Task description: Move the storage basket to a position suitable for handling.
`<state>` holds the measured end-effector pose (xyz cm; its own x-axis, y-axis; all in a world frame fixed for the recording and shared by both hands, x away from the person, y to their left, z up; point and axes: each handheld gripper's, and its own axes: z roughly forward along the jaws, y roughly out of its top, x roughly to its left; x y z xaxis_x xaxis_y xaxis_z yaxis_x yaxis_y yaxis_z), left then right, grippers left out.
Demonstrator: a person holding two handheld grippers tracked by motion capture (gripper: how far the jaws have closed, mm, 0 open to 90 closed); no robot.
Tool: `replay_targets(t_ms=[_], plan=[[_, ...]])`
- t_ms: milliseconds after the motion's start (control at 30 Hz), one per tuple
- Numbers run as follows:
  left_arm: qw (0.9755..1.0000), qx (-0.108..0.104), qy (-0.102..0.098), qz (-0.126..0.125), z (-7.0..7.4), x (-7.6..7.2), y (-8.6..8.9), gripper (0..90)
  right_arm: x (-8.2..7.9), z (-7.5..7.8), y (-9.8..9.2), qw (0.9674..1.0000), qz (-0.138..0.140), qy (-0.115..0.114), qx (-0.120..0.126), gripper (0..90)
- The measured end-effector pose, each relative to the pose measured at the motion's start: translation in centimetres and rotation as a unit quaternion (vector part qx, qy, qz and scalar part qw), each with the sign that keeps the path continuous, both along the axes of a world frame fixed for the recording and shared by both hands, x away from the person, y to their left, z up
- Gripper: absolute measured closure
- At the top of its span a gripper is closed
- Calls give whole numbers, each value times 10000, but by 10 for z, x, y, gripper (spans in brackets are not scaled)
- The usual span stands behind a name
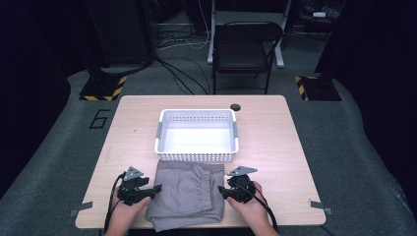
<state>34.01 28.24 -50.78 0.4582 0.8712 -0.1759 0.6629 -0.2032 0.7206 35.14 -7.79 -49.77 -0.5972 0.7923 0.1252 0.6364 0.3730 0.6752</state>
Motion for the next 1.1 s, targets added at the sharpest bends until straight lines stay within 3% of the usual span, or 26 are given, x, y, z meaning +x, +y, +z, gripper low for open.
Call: replay_targets(t_ms=[633, 667, 867, 1100], plan=[[9998, 124, -13, -121, -5, -1, -4, 312, 2, -15, 19, 9997, -33, 82, -248, 431], [9998, 131, -14, -125, -5, -1, -5, 312, 3, -15, 19, 9995, 35, -13, -329, 432], [9996, 166, 34, -208, -5, 0, -6, 313, 1, -15, 21, 9993, 30, -76, -375, 449], [9995, 177, 55, -253, -6, 0, -8, 313, -3, -15, 25, 9992, 58, -93, -387, 559]])
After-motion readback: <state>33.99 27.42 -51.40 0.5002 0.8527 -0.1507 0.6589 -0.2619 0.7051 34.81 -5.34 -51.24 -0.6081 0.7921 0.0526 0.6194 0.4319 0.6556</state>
